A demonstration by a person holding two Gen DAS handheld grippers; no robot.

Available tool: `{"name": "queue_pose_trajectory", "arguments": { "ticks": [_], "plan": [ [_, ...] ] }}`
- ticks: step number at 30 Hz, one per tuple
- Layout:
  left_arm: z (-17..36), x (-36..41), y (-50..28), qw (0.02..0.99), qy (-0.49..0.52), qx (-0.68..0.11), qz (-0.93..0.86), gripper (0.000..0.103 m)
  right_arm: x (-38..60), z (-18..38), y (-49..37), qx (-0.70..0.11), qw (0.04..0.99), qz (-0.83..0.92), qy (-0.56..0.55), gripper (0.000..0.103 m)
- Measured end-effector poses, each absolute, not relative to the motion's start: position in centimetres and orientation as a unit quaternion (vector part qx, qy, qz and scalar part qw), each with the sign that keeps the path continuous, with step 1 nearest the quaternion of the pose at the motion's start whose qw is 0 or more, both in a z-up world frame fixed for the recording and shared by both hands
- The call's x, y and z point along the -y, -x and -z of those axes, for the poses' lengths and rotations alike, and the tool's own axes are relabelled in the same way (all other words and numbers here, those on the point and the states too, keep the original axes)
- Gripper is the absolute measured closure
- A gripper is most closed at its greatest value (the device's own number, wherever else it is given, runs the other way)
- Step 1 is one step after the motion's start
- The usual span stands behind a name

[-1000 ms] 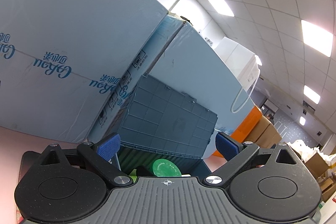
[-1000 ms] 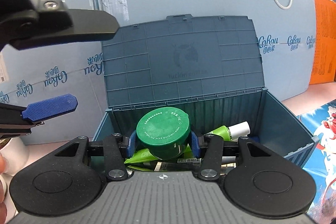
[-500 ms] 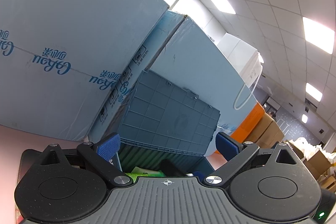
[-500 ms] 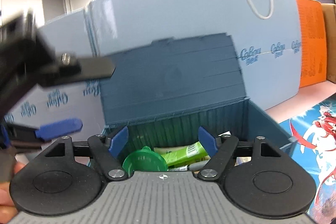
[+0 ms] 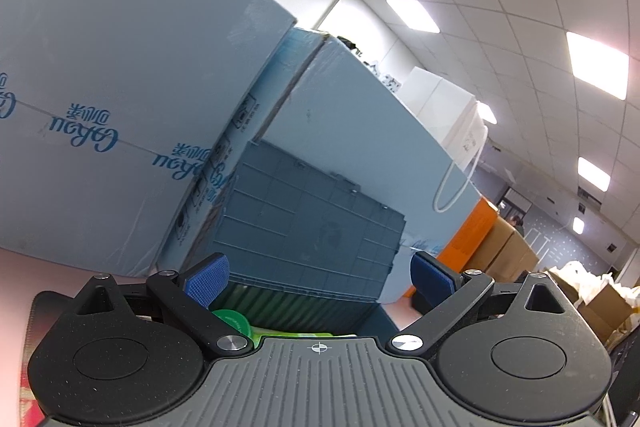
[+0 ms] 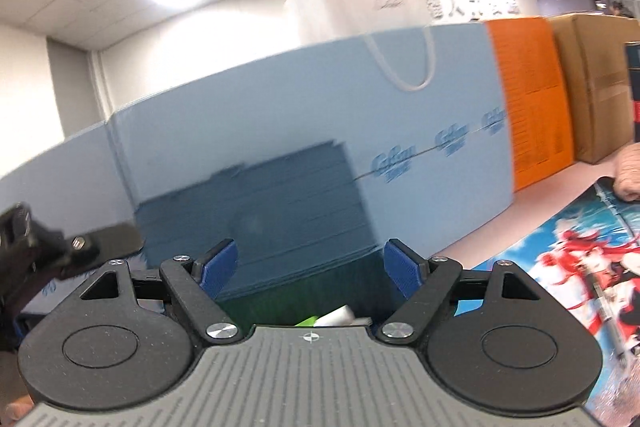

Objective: Organize rigid objects
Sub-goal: 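Move the open right tool back over the black pen on the mat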

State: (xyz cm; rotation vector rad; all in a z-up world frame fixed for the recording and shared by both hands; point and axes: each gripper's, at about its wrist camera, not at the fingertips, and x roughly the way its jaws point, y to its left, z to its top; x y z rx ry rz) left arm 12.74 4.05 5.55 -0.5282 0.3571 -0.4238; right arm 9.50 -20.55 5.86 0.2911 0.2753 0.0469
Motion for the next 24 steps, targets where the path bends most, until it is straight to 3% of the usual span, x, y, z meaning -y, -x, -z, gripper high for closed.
{"name": "queue_pose_trajectory", "arguments": {
  "ticks": [10, 24],
  "plan": [
    [-6.4, -1.7, -11.6, 0.928, 0.231, -0.161, 0.243, 0.004, 25.7, -7.0, -6.2, -0.113, 0.978, 0.022, -0.174, 0.024],
    [-6.9, 6.8, -8.1, 0.933, 0.08, -0.147, 0.319, 0.004, 35.3, -5.2, -0.5, -0.086, 0.972, 0.104, -0.192, 0.022]
  ]
}}
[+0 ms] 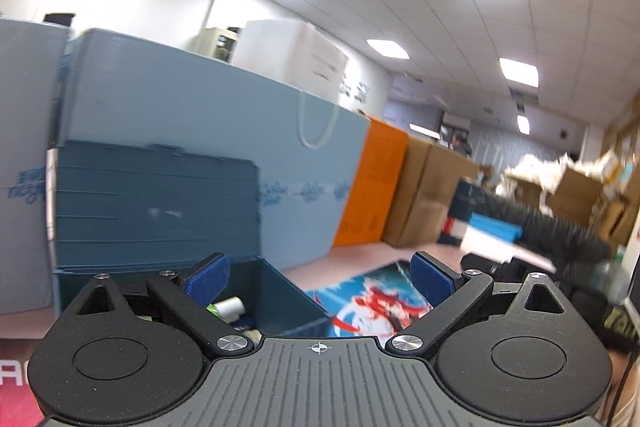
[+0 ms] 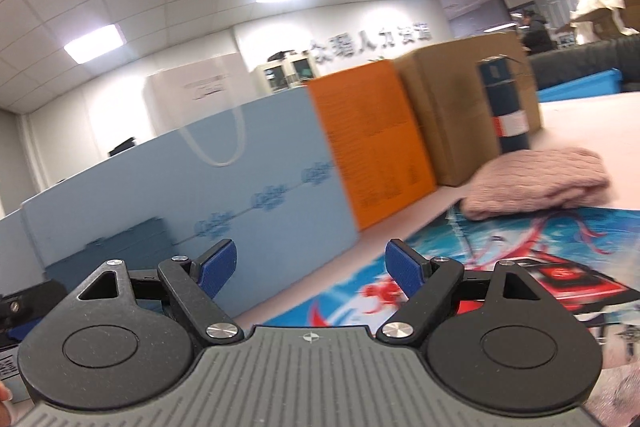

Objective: Organize rigid objects
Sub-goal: 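Move the open right tool back over the black pen on the mat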

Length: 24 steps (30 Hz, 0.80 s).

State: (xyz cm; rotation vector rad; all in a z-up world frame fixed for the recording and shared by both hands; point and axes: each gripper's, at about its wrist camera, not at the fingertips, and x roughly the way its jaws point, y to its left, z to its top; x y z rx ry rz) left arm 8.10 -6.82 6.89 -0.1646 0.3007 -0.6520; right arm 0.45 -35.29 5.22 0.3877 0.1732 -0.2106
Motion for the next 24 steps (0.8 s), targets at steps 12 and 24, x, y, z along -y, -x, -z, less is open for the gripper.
{"name": "queue_pose_trajectory", "arguments": {
  "ticks": [12, 24],
  "plan": [
    [-5.0, 15.1, -6.9, 0.906, 0.006, -0.172, 0.387, 0.005, 41.5, -1.6, 2.0, -0.046, 0.953, 0.14, -0.266, 0.022],
    [0.8, 23.9, -8.7, 0.854, -0.138, -0.238, 0.441, 0.016, 43.3, 1.1, 2.7, 0.0, 0.932, 0.132, -0.338, 0.02]
  ]
}}
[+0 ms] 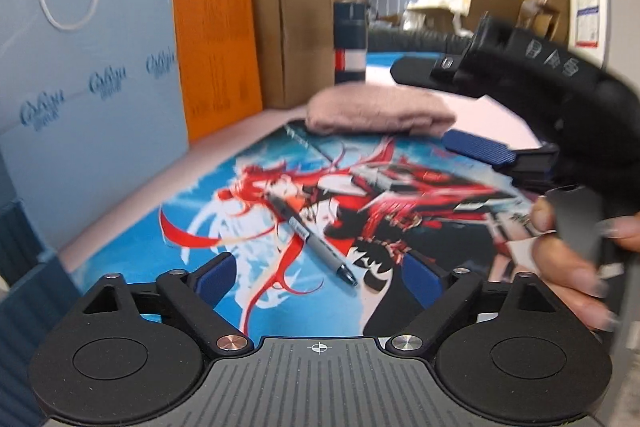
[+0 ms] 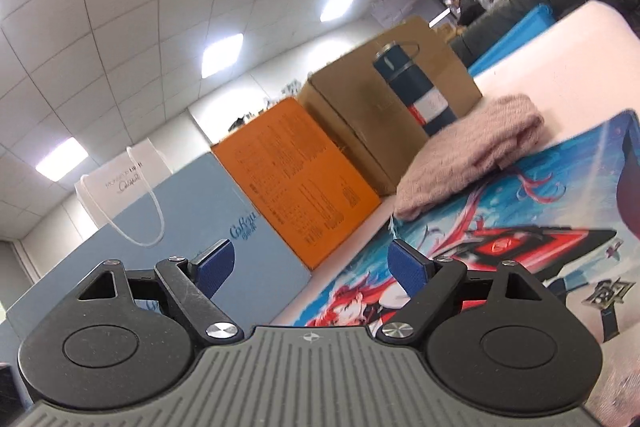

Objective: Organize rigid objects
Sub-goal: 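Move the open right tool back over the black pen on the mat, then close the right tool on the black pen and lift it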

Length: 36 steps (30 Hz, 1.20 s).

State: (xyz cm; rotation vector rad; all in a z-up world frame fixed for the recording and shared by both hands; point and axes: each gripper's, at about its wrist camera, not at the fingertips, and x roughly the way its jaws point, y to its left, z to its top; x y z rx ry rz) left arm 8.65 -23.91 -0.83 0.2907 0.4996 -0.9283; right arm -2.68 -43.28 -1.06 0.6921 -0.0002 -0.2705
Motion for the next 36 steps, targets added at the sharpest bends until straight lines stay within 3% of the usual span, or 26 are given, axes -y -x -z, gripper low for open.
{"name": "queue_pose_trajectory", "arguments": {
  "ticks": [9, 15, 19, 36],
  "plan": [
    [2.1, 26.2, -9.8, 0.841, -0.154, -0.262, 0.447, 0.051, 42.7, 1.3, 1.6, -0.038, 0.936, 0.145, -0.319, 0.02],
    [2.6, 26.7, -10.9, 0.841, -0.149, -0.279, 0.438, 0.064, 42.6, 1.5, 1.4, -0.048, 0.936, 0.153, -0.314, 0.02],
    [2.5, 26.3, -11.2, 0.838, -0.154, -0.286, 0.44, 0.068, 42.6, 1.5, 1.3, -0.052, 0.936, 0.155, -0.313, 0.02],
    [2.6, 27.4, -13.0, 0.828, -0.139, -0.305, 0.45, 0.069, 43.5, 1.9, 0.9, -0.071, 0.925, 0.161, -0.337, 0.02]
  ]
}}
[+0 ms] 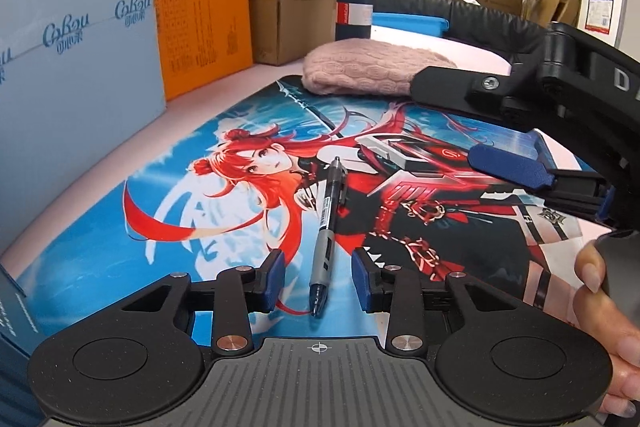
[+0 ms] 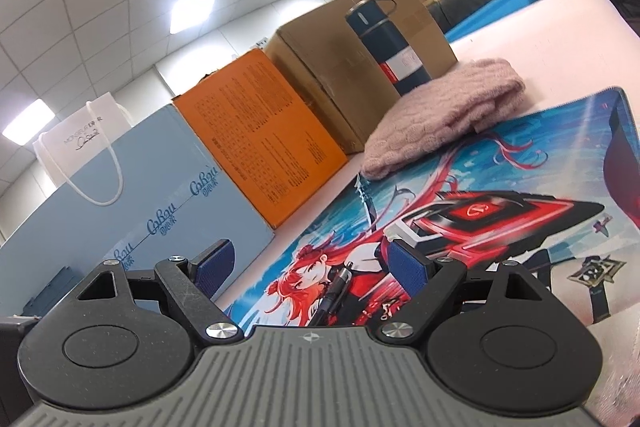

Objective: Organize rigid objects
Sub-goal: 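Close the right tool on the black pen and lift it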

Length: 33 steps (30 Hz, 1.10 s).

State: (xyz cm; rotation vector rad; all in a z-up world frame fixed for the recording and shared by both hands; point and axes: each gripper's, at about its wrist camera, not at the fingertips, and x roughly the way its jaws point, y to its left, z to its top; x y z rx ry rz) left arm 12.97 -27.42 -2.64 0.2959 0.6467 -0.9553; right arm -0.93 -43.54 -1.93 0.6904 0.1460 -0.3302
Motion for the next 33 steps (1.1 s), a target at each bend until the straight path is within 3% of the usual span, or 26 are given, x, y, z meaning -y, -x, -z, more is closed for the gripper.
{"name": "queue_pose_trajectory", "arguments": {
  "ticks": [3, 6, 9, 25, 33],
  "plan": [
    [2.7, 27.3, -13.1, 0.827, -0.136, -0.307, 0.451, 0.071, 43.6, 2.0, 0.9, -0.072, 0.924, 0.16, -0.339, 0.02],
    [2.6, 27.0, -13.2, 0.829, -0.135, -0.31, 0.446, 0.092, 43.6, 2.0, 0.8, -0.075, 0.924, 0.157, -0.341, 0.02],
    [2.5, 26.5, -13.5, 0.829, -0.118, -0.315, 0.447, 0.095, 43.7, 2.1, 0.7, -0.078, 0.922, 0.153, -0.347, 0.02],
    [-0.9, 22.3, -11.5, 0.835, -0.033, -0.27, 0.479, 0.096, 45.9, 4.3, -1.0, -0.128, 0.867, 0.017, -0.482, 0.022],
    [-1.4, 20.5, -10.5, 0.831, -0.023, -0.264, 0.49, 0.096, 45.7, 5.1, -1.7, -0.148, 0.836, -0.048, -0.526, 0.038]
  ]
}}
